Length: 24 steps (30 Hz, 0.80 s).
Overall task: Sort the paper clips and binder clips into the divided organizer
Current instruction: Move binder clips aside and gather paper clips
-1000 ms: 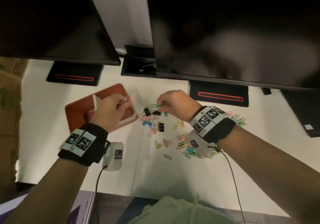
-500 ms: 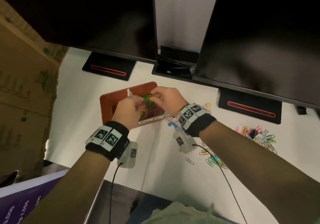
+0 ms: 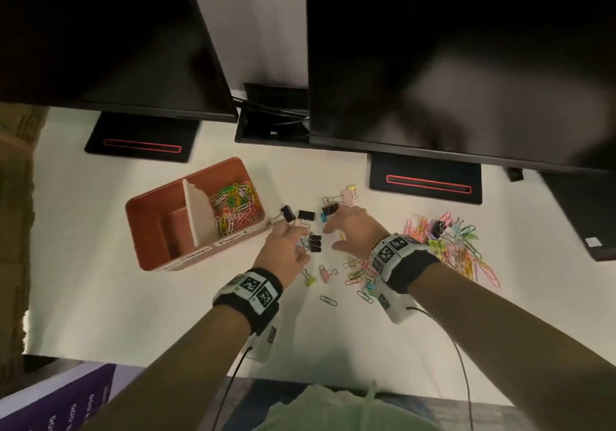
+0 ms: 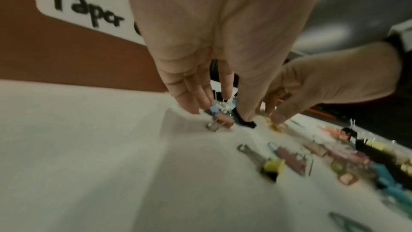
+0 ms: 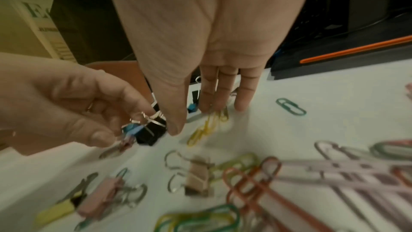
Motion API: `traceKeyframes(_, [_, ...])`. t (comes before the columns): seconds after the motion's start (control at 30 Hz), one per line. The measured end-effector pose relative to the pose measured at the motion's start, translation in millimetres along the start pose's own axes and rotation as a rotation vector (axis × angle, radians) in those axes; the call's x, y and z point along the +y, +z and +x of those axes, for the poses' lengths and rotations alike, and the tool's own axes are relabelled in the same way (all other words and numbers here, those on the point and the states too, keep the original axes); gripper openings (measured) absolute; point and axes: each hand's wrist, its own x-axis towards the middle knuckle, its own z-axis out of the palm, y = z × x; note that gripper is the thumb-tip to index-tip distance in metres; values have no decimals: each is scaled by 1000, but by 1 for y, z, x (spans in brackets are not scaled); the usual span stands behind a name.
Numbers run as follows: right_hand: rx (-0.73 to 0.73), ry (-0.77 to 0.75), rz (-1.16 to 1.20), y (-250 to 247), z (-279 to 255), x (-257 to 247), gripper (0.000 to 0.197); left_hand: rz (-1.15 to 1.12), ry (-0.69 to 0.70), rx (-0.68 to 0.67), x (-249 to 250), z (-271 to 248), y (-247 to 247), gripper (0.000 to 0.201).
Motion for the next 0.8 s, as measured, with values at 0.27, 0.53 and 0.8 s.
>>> traceKeyframes(0.27, [54, -69, -64, 14, -1, -5, 56, -86, -8, 10, -22, -6, 8, 32])
traceKeyframes(0.53, [108, -176, -16, 11, 11, -9, 30, -97, -35, 80, -33, -11, 6, 38])
traceKeyframes(0.8, [268, -47, 312, -26, 6, 26, 33, 128, 32, 146, -16, 0, 11, 33])
